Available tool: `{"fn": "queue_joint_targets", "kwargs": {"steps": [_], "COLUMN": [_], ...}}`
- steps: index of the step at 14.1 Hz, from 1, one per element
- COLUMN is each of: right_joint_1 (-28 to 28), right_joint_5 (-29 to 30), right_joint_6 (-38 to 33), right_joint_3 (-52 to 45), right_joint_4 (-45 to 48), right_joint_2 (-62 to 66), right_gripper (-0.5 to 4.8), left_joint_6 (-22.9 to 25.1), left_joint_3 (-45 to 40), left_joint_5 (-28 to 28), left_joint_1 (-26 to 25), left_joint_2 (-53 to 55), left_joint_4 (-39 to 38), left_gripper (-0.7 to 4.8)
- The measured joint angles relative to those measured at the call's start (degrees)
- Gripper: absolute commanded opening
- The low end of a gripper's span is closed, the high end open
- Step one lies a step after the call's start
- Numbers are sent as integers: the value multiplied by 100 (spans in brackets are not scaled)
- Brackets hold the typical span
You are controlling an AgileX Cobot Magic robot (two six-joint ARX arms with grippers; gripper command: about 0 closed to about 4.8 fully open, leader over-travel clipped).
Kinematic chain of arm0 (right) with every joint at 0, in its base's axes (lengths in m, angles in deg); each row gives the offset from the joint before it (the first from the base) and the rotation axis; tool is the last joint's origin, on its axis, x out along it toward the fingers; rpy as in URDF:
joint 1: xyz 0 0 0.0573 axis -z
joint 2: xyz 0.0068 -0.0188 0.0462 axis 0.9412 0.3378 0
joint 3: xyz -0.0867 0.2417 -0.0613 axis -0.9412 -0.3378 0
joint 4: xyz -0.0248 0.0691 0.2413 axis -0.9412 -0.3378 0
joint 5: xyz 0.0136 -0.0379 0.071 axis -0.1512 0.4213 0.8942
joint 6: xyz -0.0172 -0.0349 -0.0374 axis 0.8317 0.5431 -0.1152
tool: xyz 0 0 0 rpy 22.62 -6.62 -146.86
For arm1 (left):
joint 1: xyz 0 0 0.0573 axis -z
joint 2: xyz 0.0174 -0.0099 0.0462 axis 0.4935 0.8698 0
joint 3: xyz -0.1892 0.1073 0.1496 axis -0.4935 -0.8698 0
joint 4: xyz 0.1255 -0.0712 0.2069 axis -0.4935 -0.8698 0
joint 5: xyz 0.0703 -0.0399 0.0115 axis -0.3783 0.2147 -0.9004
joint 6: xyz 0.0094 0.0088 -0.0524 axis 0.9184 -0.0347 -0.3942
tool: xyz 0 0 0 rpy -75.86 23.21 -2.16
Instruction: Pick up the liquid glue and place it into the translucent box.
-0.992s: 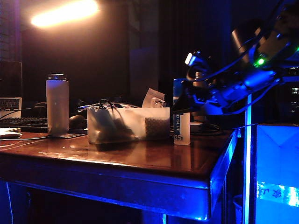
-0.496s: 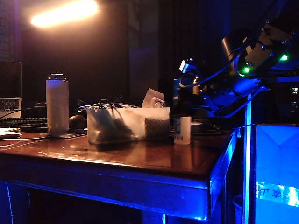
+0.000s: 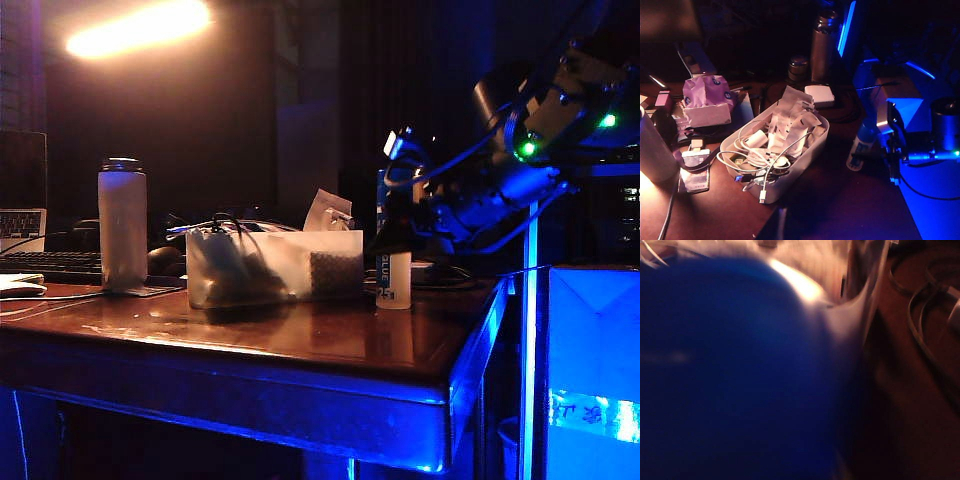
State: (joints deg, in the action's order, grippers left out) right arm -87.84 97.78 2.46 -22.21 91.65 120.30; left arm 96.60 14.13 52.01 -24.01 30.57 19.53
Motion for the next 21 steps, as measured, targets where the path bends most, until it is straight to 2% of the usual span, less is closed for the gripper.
{"fn": "queue_joint_targets", "kwargs": {"steps": [9,11,14,18,21], "right_joint_1": [0,-2,-79,-474,-778], "right_joint_5": [46,55,4,-79,-308], "right_joint_6": [0,-133,-219,-195,-197], "right_joint_3": [42,614,1840,3069,3569], "right_joint_4": [133,103,-522,-708,-748], "right_joint_2": [-258,-372,-317,645,1362], "right_gripper": [75,75,75,75,75], "left_joint_6": [0,0,0,-2,0], "left_joint_3": [0,0,0,0,0], "left_joint_5": [0,0,0,0,0], "left_joint_1": [0,0,0,-4,-4], "left_joint_2": [0,0,0,0,0], "left_joint_4": [0,0,-9,-9,-7], "left_gripper": [-5,-5,-5,-5,-5]}}
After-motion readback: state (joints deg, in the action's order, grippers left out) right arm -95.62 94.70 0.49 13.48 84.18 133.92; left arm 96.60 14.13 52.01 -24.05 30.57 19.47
